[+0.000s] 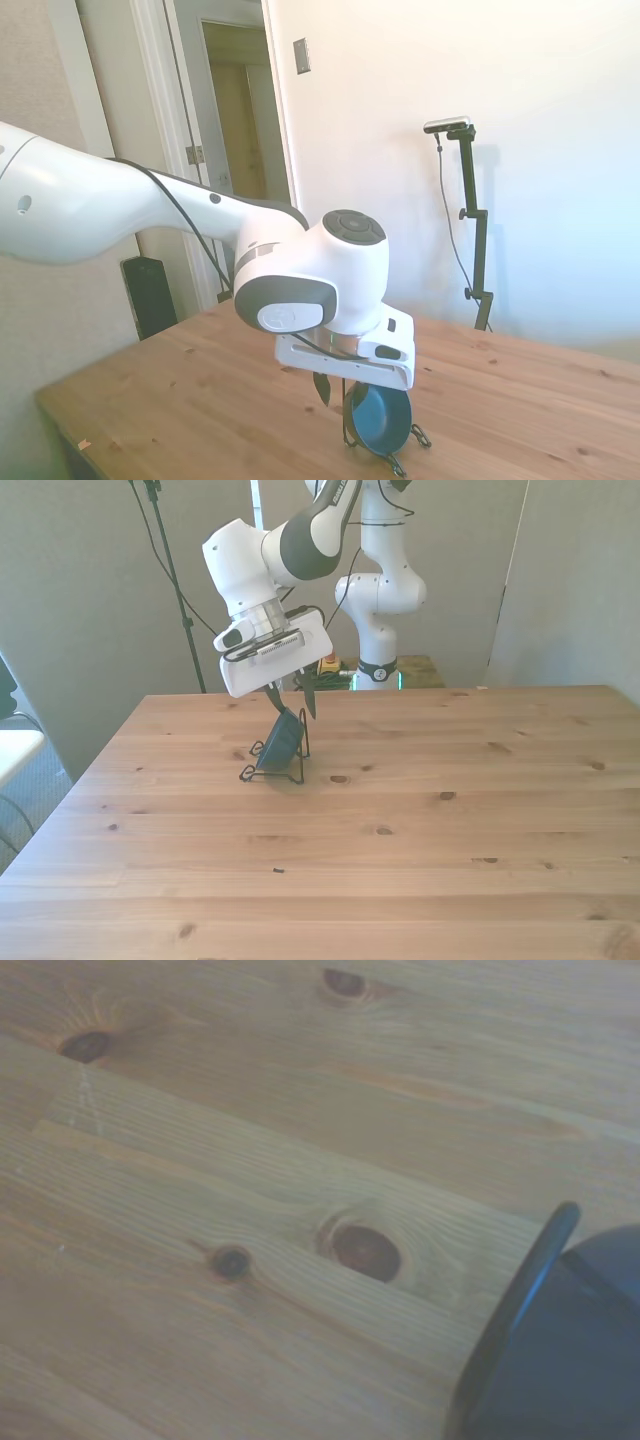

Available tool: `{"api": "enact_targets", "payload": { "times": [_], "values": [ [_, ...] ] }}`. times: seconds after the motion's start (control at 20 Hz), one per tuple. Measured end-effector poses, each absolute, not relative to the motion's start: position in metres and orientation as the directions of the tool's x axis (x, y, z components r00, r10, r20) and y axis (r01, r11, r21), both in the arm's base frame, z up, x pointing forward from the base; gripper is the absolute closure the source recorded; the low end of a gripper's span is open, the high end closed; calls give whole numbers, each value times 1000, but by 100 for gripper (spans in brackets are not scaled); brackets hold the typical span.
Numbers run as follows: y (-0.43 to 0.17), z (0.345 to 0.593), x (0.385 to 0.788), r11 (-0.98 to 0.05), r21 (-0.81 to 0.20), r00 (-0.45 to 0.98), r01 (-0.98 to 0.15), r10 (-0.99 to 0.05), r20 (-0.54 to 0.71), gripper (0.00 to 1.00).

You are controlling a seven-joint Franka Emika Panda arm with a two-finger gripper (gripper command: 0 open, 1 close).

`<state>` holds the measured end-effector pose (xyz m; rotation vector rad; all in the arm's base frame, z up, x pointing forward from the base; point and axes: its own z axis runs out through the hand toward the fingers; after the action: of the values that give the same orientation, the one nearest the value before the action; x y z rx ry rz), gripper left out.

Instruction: Unload the bowl

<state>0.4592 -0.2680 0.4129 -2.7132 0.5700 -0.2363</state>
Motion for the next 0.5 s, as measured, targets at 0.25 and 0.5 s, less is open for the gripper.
{"api": "enact_targets", "payload": {
  "times": [0.25,0.5],
  "values": [
    [-292,425,452,-819,-427,888,-382,-454,77,100],
    [-334,451,439,-764,-502,855,-404,-511,88,100]
  ]
}}
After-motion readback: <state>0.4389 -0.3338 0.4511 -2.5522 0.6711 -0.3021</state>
